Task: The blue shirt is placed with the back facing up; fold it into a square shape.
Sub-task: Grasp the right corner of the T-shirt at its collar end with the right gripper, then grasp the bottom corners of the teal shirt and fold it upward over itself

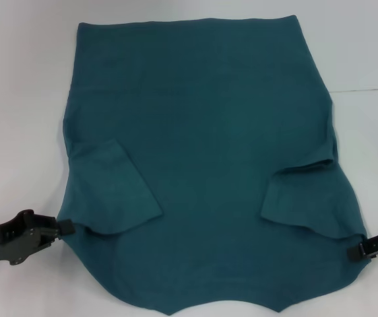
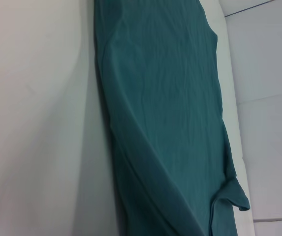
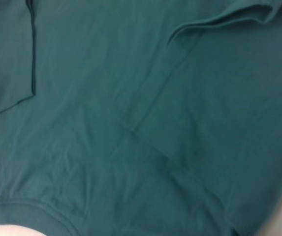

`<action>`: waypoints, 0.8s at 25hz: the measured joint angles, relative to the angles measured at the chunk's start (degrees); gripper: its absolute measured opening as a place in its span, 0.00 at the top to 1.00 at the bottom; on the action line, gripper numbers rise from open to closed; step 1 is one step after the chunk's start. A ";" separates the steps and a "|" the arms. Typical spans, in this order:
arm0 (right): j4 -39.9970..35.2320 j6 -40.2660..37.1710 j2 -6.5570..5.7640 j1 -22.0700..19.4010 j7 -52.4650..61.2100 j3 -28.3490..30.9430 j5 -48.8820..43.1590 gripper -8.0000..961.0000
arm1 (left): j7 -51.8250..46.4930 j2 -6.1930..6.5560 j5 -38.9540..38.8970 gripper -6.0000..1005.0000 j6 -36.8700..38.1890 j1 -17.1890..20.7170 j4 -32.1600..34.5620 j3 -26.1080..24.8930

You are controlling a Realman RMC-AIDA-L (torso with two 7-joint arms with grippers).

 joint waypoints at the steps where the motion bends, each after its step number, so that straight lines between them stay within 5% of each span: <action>1: 0.00 -0.01 -0.03 -0.01 0.00 -0.05 0.00 0.48 | 0.00 0.00 0.00 0.98 0.00 0.00 0.00 0.00; 8: 0.01 -0.03 -0.03 0.00 0.37 -0.53 -1.08 0.61 | 0.00 0.00 0.00 0.98 0.09 0.00 0.00 0.00; 13: -0.11 -0.83 -0.25 0.04 0.39 -0.13 -1.34 0.85 | 0.10 0.03 0.04 0.98 1.13 0.01 0.22 0.18; 20: -3.71 -6.11 -0.83 -1.02 0.46 1.97 -1.11 0.94 | 0.18 0.38 1.20 0.98 5.41 0.25 2.25 1.24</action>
